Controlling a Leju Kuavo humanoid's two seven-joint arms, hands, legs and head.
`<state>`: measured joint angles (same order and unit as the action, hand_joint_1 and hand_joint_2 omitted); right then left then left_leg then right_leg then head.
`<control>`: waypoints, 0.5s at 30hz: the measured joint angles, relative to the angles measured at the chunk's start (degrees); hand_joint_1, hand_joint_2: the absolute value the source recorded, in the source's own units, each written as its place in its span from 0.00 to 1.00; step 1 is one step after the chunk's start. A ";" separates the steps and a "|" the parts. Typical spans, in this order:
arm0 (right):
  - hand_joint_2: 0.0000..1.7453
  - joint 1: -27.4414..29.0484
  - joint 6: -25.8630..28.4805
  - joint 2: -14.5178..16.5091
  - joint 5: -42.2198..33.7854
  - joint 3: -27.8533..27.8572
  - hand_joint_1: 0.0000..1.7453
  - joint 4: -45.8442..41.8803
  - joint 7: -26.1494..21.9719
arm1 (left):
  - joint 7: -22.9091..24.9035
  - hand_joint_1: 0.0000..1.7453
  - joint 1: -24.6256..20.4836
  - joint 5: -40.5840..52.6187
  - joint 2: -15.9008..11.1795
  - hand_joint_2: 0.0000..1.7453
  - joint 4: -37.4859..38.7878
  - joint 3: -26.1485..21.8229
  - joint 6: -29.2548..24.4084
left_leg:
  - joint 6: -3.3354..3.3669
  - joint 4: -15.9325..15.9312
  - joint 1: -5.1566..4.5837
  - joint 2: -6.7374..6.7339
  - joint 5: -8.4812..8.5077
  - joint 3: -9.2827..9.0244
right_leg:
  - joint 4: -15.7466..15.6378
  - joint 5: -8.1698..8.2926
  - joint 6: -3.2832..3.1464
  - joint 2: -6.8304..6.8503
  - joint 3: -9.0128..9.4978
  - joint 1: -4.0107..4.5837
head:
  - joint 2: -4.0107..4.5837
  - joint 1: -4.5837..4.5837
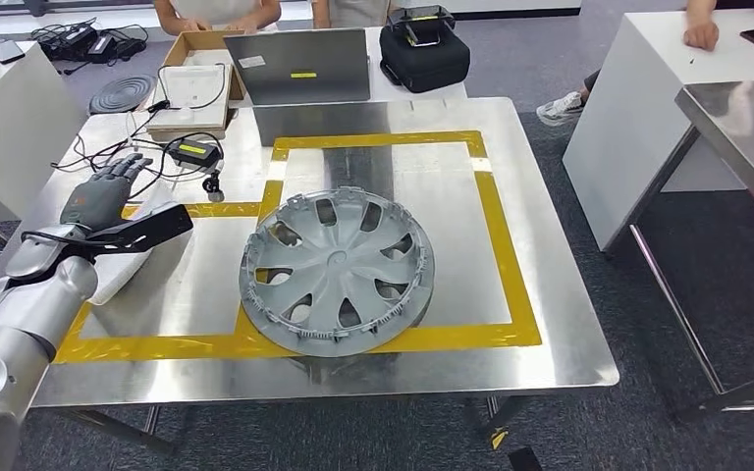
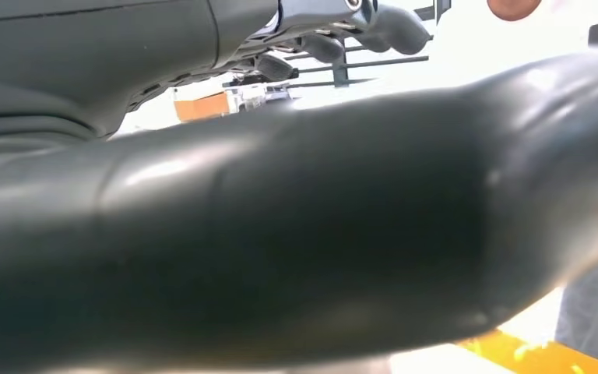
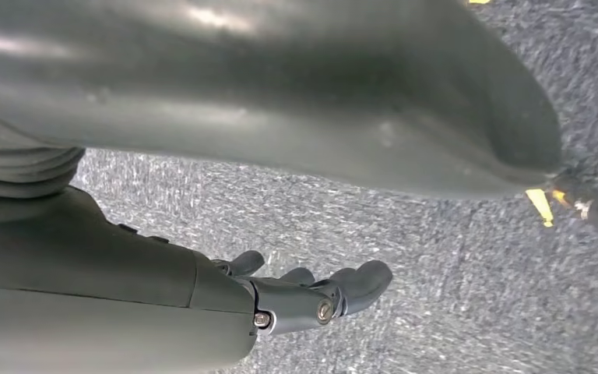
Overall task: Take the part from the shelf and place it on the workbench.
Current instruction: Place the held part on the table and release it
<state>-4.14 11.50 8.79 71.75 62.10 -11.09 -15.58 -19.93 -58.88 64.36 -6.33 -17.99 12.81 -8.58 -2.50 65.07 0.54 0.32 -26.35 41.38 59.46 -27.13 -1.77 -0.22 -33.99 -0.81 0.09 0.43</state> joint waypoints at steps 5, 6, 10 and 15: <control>0.00 0.08 0.00 0.00 -0.22 0.00 0.00 0.01 -0.04 | 0.00 0.00 0.18 0.02 0.23 0.00 0.29 0.00 0.11 | 0.02 6.72 0.01 -0.03 -4.23 -0.78 | 0.08 1.52 0.03 0.01 -1.96 0.18 | 0.00 0.03; 0.00 0.08 0.01 0.00 -0.27 0.00 0.00 0.00 -0.04 | 0.00 0.00 0.12 0.04 0.28 0.00 0.28 0.00 0.12 | 0.29 2.48 -0.02 -0.03 -3.17 -3.75 | 0.10 1.78 0.20 0.01 -2.21 0.20 | 0.00 0.03; 0.00 0.07 0.05 0.01 -0.43 0.02 0.00 0.01 0.17 | 0.01 0.00 -0.22 0.24 0.60 0.00 0.25 0.00 0.27 | 1.48 -6.05 -0.71 0.00 -1.52 -9.04 | -0.05 2.79 1.44 0.04 -2.69 0.34 | 0.00 -0.02; 0.00 0.10 0.16 0.02 -0.62 0.09 0.00 0.01 0.32 | 0.07 0.00 -0.45 0.49 1.24 0.00 0.26 0.00 0.38 | 3.47 -6.81 -0.24 -0.31 0.55 -7.83 | 5.27 -1.55 2.94 -0.02 -5.03 0.19 | 0.00 -0.25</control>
<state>-4.04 11.66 8.81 71.13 62.18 -11.08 -15.27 -19.87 -59.33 64.85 -5.09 -17.74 12.81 -8.20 0.96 58.26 0.29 0.01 -25.80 33.55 64.73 -28.67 1.17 -0.24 -39.02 -0.62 0.09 0.18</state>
